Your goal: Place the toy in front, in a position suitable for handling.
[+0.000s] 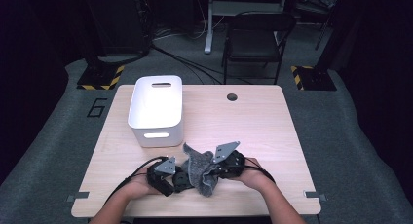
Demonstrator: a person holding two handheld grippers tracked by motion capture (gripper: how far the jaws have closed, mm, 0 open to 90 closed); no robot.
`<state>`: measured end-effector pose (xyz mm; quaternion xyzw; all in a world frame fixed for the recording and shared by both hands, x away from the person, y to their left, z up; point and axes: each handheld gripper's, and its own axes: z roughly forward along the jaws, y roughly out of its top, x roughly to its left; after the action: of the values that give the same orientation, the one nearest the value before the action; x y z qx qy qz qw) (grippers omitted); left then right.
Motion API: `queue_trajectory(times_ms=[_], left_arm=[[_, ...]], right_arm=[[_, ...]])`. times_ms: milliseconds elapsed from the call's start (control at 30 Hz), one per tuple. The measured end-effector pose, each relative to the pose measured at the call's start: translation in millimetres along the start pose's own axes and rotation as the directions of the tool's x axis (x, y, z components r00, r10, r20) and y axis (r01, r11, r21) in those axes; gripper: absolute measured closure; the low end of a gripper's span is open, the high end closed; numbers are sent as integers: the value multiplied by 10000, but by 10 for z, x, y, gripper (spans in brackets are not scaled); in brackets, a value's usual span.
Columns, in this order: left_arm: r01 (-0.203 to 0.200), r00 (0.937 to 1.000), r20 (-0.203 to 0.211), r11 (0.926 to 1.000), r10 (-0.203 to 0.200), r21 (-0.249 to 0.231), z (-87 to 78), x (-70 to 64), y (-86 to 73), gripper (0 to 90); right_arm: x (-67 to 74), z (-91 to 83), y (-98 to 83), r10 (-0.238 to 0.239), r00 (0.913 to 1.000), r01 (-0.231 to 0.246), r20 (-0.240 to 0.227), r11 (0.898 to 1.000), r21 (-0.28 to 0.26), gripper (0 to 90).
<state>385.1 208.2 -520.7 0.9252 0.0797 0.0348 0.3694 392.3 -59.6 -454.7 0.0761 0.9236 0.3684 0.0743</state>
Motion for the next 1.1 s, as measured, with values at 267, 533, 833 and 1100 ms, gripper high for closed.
queue_trajectory(times_ms=[267, 533, 833, 1100], left_arm=[[35, 10000, -2, 10000, -35, 8, -1, -3, -1, 243], [39, 10000, -11, 10000, -39, -15, 1, -3, -2, 243], [33, 10000, -6, 10000, -33, -5, 0, -2, -1, 243], [16, 10000, -8, 10000, -16, 15, -1, -1, 0, 243]], right_arm=[[41, 434, 325, 101, 9993, -75, -366, 9976, 689, 548], [11, 252, 287, 566, 9951, -560, -813, 9984, 97, 295], [-12, -1, 287, 708, 9961, -743, -534, 9951, -659, 263], [100, 256, 440, -199, 9932, 120, -1146, 9976, -689, 470]])
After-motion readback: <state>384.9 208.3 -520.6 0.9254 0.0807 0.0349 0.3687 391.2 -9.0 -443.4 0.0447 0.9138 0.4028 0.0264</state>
